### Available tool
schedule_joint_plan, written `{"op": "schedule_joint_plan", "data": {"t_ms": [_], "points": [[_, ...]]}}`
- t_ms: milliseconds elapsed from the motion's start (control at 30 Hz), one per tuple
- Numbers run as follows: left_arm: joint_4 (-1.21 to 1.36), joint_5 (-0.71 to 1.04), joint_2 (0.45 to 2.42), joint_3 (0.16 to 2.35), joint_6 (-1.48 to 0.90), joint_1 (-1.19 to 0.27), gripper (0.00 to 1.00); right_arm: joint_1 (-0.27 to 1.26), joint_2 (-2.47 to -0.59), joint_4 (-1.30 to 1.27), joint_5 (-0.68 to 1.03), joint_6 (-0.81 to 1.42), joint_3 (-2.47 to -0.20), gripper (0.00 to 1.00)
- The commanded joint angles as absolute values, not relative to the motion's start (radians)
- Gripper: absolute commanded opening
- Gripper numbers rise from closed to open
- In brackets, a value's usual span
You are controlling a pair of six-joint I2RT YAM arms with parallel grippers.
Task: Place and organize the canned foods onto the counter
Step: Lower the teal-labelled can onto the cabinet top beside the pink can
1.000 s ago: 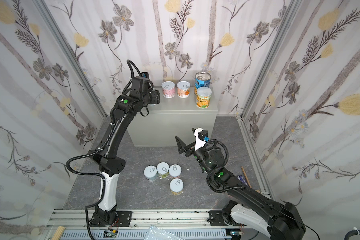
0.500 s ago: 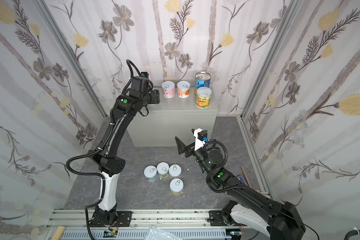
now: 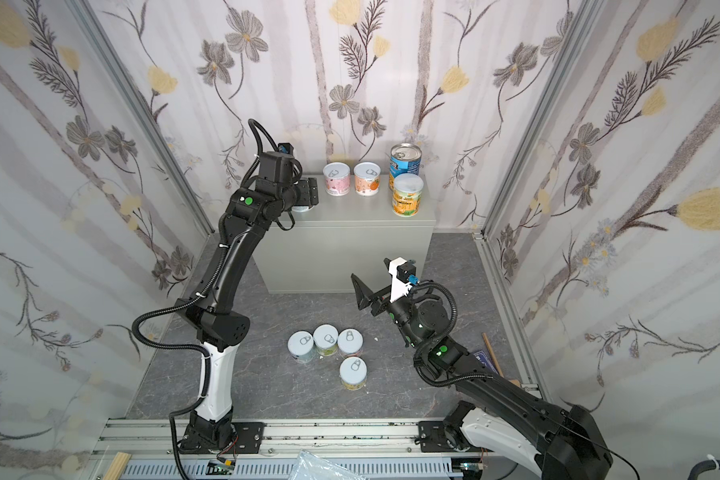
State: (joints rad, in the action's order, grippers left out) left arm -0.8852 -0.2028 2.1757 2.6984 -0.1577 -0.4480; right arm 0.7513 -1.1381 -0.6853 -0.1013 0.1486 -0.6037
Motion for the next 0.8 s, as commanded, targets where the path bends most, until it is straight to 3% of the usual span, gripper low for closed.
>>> {"op": "schedule_joint_plan", "data": {"t_ms": [0, 200, 333, 767], "points": [[-0.844, -0.158, 2.17, 2.701, -0.168, -0.446, 0.89, 0.753, -1.135, -0.714, -0.105, 0.152, -0.598, 1.0], [-0.84, -0.09, 2.11, 2.699, -0.155, -0.446, 1.0, 0.752, -1.138, -0.712, -0.107, 0.149, -0.601, 1.0], [-0.834, -0.06, 2.048, 2.629, -0.142, -0.448, 1.0, 0.753, -1.149, -0.719, -0.105, 0.15, -0.606, 1.0], [-0.495, 0.004, 1.726, 2.005, -0.025, -0.446, 1.0, 0.752, -1.179, -0.723, -0.091, 0.181, -0.615, 1.0]]}}
